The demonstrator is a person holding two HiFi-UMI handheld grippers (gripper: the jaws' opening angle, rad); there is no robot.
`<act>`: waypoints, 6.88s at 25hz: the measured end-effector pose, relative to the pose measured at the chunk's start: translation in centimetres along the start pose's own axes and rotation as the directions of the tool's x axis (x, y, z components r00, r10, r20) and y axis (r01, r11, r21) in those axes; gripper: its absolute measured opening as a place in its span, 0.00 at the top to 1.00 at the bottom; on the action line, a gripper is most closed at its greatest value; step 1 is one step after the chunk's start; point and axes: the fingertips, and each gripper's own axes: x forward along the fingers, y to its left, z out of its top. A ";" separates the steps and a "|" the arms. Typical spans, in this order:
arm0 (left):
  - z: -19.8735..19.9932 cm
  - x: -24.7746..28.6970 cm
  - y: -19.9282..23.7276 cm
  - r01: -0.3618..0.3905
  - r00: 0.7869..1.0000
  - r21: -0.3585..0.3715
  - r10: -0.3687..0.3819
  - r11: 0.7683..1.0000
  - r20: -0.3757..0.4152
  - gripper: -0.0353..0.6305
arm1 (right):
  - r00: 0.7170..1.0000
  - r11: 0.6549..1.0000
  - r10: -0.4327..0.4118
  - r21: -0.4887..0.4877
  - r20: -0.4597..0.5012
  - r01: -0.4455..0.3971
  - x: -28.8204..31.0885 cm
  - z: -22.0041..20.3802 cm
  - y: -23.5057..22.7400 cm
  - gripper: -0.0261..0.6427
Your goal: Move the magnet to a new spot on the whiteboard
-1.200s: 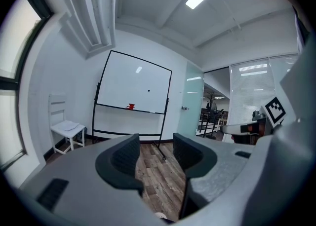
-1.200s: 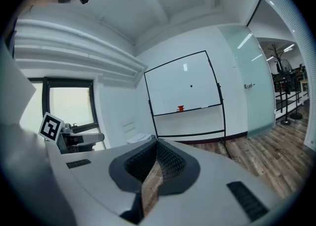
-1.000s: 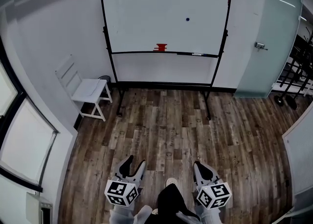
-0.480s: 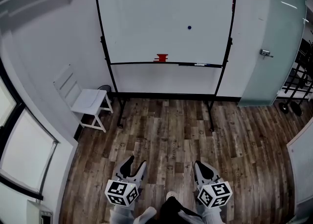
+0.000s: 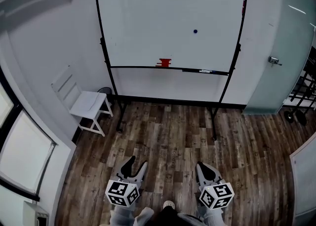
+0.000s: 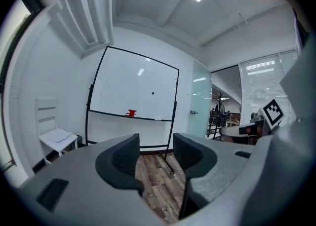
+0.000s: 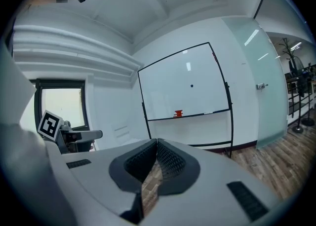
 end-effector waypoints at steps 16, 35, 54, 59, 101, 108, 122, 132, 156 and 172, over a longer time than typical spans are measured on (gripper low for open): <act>0.9 7.4 1.4 -0.041 0.999 -0.003 0.041 0.999 0.028 0.64 | 0.998 0.998 0.057 -0.008 0.006 -0.056 7.6 2.0 -4.9 0.92; 0.3 12.1 4.6 -0.044 0.999 -0.020 0.044 0.999 0.001 0.64 | 0.996 0.996 0.087 0.027 -0.016 -0.087 13.3 1.5 -5.8 0.92; 5.4 25.8 13.6 -0.024 1.000 -0.019 0.024 1.000 -0.002 0.64 | 0.999 0.999 0.036 0.012 -0.015 -0.035 27.8 7.2 -11.2 0.92; 6.8 29.6 16.3 -0.010 1.000 -0.018 0.010 1.000 0.003 0.64 | 1.000 1.000 0.026 0.008 -0.008 -0.026 32.1 8.7 -12.1 0.92; 5.8 41.8 23.8 0.052 0.997 -0.037 -0.054 0.998 -0.059 0.64 | 0.997 0.999 -0.032 0.028 -0.064 0.034 44.5 8.3 -16.6 0.92; 7.2 47.0 24.2 0.060 0.997 -0.028 -0.061 0.998 -0.055 0.64 | 0.997 0.999 -0.049 0.011 -0.055 0.050 47.5 10.2 -20.3 0.92; 12.5 62.5 26.7 0.090 0.996 0.020 -0.090 0.996 -0.006 0.64 | 0.998 0.998 -0.063 0.008 0.024 0.062 58.1 17.2 -29.6 0.92; 15.0 69.8 27.7 0.096 0.995 0.033 -0.097 0.995 0.021 0.64 | 0.998 0.999 -0.042 -0.002 0.050 0.043 63.2 20.4 -33.6 0.92; 20.0 77.2 22.6 0.225 0.963 0.163 -0.244 0.961 0.111 0.64 | 0.984 0.991 -0.102 -0.067 0.148 0.113 63.4 25.0 -38.0 0.92; 27.2 80.8 10.9 0.276 0.901 0.432 -0.388 0.858 0.195 0.64 | 0.944 0.963 -0.246 -0.058 0.219 0.264 58.2 27.6 -44.3 0.92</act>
